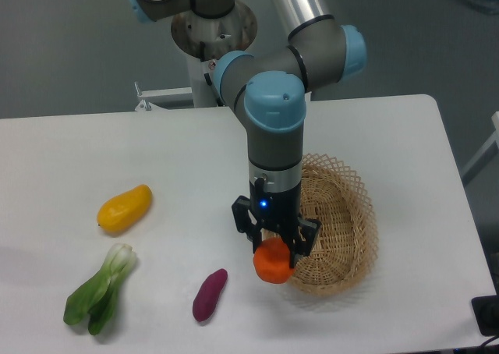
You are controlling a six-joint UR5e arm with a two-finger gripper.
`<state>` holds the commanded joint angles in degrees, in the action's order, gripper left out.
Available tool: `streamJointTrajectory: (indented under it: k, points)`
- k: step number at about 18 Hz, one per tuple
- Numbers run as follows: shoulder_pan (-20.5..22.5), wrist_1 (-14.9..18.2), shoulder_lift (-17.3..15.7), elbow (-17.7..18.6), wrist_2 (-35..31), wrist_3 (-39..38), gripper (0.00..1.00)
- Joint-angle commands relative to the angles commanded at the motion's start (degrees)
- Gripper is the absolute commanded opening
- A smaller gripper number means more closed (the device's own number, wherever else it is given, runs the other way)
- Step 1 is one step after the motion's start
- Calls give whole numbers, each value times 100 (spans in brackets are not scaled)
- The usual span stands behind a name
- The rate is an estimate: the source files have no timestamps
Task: Place the orange on the table
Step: 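Lift the orange from the basket rim with the gripper, carry it away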
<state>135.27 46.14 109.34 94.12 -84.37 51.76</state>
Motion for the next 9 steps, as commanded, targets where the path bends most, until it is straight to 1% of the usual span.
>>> streamJointTrajectory:
  k: [2, 3, 4, 7, 8, 9]
  points:
    - [-36, -9, -272, 412, 0, 79, 57]
    - [-71, -9, -377, 606, 0, 219, 57]
    - [-123, -26, -518, 886, -9, 455, 57]
    - [-141, -18, -756, 1336, -9, 851, 57]
    - [-141, -18, -835, 1537, -9, 1036, 57]
    - [-150, -9, -879, 1644, -9, 1090, 57]
